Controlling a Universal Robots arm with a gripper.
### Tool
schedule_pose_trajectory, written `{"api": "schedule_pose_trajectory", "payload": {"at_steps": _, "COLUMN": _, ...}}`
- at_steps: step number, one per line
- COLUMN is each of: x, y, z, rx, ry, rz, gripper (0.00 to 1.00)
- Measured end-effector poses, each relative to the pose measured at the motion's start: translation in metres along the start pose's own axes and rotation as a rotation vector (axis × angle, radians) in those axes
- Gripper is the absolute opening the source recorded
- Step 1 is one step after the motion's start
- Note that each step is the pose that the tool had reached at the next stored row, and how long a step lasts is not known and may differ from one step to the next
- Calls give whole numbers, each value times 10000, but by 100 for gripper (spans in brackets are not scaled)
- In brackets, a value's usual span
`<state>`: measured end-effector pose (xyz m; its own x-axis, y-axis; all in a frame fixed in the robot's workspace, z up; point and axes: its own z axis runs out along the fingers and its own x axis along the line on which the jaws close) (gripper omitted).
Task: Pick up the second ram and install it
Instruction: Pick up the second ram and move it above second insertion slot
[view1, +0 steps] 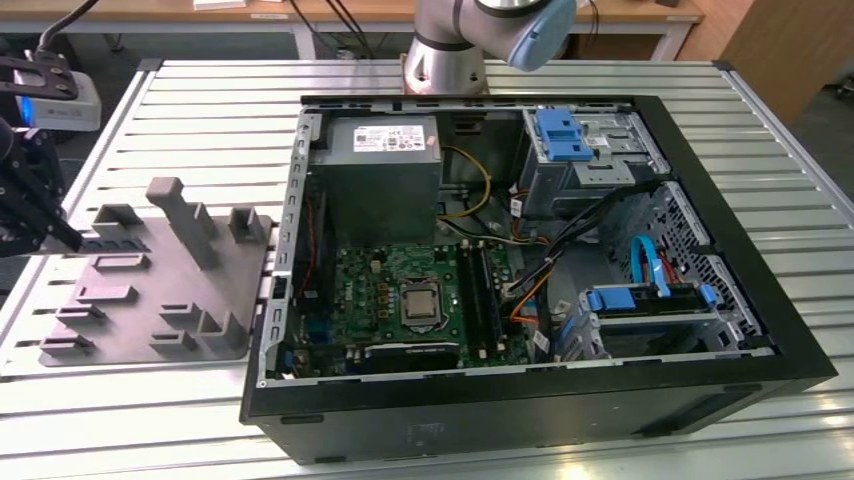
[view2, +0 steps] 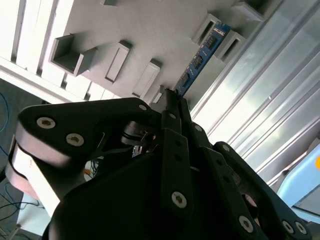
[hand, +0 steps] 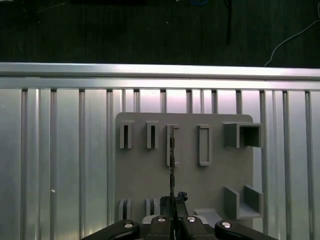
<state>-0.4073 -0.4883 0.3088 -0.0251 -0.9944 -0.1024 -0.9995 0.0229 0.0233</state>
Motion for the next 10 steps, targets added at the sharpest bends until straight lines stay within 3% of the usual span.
{"api": "schedule_pose_trajectory", "payload": {"at_steps": 10, "x": -12, "y": 3, "z": -111, "rx": -2, "ry": -68, "rz": -1, "gripper": 14}}
